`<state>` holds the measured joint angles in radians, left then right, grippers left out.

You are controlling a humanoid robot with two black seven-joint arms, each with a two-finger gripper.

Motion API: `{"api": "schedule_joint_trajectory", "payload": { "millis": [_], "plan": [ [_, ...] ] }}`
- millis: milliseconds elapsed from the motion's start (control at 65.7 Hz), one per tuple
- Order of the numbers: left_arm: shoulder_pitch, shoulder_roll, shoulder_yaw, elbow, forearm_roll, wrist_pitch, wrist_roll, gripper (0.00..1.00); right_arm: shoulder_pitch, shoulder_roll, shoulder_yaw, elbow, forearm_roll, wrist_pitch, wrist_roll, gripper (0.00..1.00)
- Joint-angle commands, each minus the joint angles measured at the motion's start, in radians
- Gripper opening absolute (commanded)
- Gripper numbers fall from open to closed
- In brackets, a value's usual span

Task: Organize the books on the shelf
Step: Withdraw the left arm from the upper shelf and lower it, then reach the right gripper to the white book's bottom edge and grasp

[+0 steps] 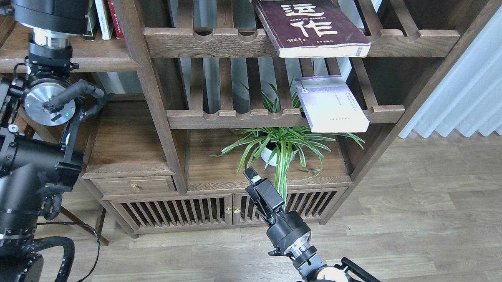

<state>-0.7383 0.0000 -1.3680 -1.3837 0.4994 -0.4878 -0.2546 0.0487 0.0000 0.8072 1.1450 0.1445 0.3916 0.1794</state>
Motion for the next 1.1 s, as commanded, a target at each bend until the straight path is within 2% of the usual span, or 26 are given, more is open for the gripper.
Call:
{"api": "schedule_joint_trajectory", "payload": {
  "millis": [0,137,426,502,700,1080],
  "plan": [
    [0.013,0.000,0.070,0.000,-0.001,-0.001,0.000,0.75,0.000,0.000,0.015,-0.002,0.000,0.000,0.000,0.98],
    [0.106,0.000,0.171,0.000,-0.001,-0.001,0.000,0.82,0.002,0.000,0.052,-0.004,0.003,0.000,0.000,0.98],
    [0.309,0.000,0.320,0.003,-0.061,-0.001,0.000,0.83,0.006,0.000,0.135,-0.004,0.007,0.004,0.000,0.99],
    [0.387,0.000,0.362,0.014,-0.065,-0.001,0.000,0.88,0.008,0.000,0.164,-0.014,0.009,0.006,0.000,0.98],
    [0.442,0.000,0.380,0.069,-0.075,-0.001,-0.002,0.91,0.039,0.000,0.231,-0.053,0.010,0.004,0.000,0.98],
    [0.451,0.000,0.372,0.178,-0.157,-0.001,-0.002,0.93,0.131,0.000,0.306,-0.234,0.064,-0.002,-0.005,0.98]
  ]
}}
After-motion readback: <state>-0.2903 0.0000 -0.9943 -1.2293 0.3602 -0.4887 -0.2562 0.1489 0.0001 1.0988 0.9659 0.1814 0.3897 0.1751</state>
